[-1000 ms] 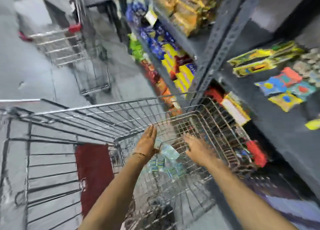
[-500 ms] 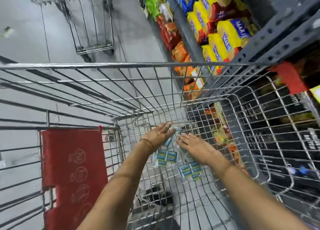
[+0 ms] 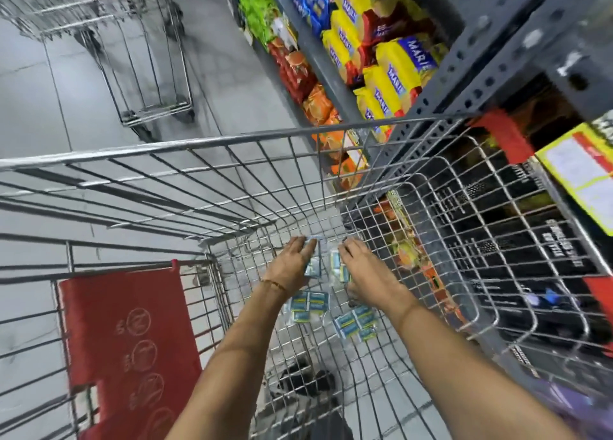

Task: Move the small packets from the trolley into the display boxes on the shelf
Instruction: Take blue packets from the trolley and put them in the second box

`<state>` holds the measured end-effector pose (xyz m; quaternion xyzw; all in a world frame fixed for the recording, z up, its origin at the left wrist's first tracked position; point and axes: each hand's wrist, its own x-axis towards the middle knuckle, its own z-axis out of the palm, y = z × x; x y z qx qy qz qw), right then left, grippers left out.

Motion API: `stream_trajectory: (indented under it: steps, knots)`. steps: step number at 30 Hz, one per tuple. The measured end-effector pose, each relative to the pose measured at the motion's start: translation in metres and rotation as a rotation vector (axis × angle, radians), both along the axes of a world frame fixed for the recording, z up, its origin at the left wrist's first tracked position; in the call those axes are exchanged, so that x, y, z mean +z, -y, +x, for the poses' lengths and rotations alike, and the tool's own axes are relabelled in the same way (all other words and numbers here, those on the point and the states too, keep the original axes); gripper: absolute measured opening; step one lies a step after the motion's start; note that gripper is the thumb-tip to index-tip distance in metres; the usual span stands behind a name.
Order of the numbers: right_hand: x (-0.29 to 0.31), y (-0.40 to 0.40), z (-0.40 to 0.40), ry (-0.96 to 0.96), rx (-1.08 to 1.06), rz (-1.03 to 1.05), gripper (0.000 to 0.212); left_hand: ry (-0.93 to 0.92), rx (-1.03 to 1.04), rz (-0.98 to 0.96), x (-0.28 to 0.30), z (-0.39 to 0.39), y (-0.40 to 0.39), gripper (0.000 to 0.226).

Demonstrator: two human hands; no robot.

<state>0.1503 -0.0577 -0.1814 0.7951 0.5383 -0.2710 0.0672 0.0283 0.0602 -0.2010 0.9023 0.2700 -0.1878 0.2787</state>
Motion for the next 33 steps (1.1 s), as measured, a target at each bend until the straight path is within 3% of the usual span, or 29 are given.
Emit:
stream_trajectory:
  steps: [7,11,16,21,24,29,33]
  knots:
    - [0.113,0.029,0.019,0.011,-0.138,-0.006,0.079,0.123,-0.083,0.039,0.094,0.008,0.015,0.077]
    - [0.188,0.073,0.03,0.056,-0.24,0.098,0.065,0.287,-0.151,0.029,0.159,0.031,0.036,0.082]
    - [0.299,0.162,0.036,0.244,-0.332,0.22,0.068,0.405,-0.364,0.026,0.274,0.074,0.099,0.082]
    - [0.375,0.272,0.035,0.319,-0.529,0.367,0.077,0.652,-0.48,0.087,0.367,0.107,0.188,0.078]
    - [0.408,0.355,0.027,0.406,-0.689,0.438,0.078,0.752,-0.657,0.078,0.406,0.13,0.264,0.076]
    - [0.428,0.499,0.006,0.472,-0.996,0.498,0.074,0.786,-0.959,-0.022,0.434,0.162,0.411,0.078]
    - [0.42,0.59,-0.006,0.415,-1.179,0.402,0.074,0.63,-1.184,-0.043,0.427,0.173,0.509,0.075]
